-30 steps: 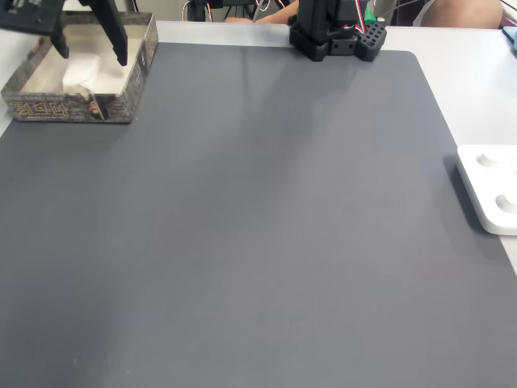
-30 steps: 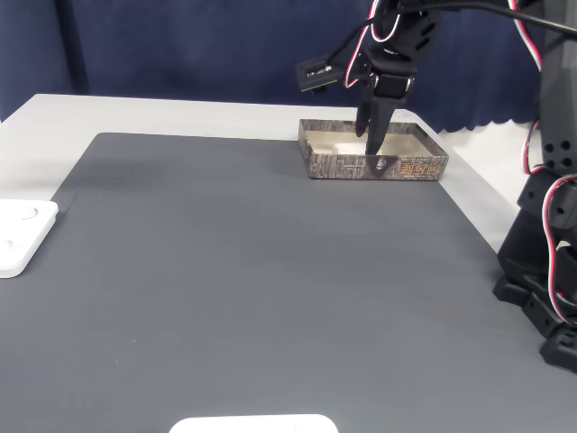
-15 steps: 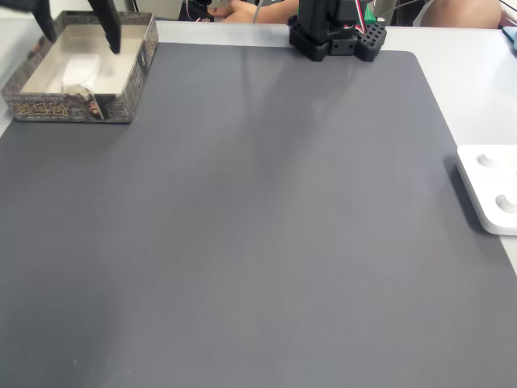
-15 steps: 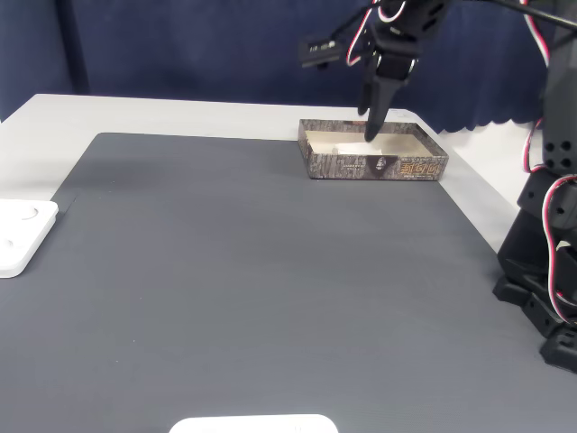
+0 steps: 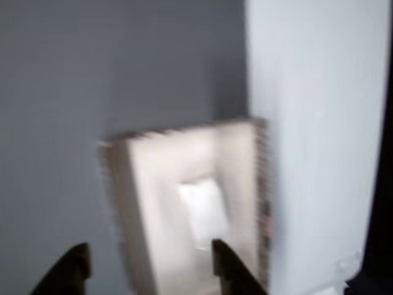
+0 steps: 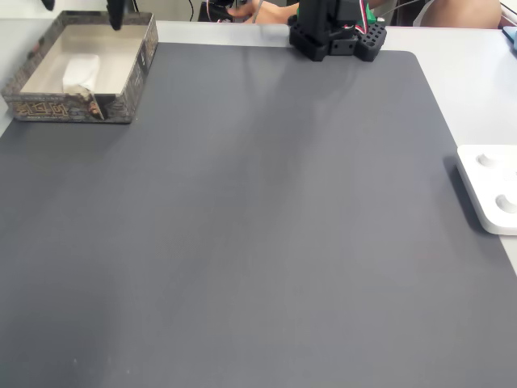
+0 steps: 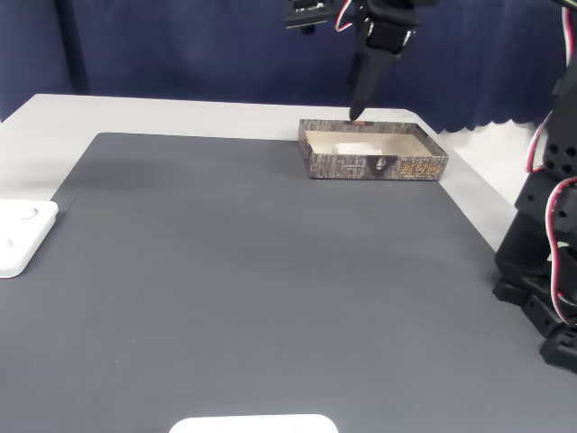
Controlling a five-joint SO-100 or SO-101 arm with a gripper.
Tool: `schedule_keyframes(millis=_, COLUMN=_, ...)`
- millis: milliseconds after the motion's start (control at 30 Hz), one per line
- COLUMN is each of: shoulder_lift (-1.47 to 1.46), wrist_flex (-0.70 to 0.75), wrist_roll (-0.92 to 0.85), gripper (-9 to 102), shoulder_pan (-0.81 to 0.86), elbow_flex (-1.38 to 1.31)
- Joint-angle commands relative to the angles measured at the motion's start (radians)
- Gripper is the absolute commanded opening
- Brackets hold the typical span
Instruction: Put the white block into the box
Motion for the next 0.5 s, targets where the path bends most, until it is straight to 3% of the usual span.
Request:
schedule_keyframes(millis=0, shoulder_lift=0.137, wrist_flex=0.063, wrist_roll=-0.087, gripper=21, shoulder_pan=-0.095, elbow_flex=0.006)
schedule_keyframes(millis=267, shoulder_lift=0.233, wrist_flex=0.114, wrist_roll=-0.120, gripper=17, shoulder_pan=-0.245, elbow_flex=0.127)
schedule_keyframes(millis=467, shoulder_lift=0.333, wrist_flex=0.114, wrist_roll=-0.255, gripper=14, shoulder_pan=-0.391, elbow_flex=0.253)
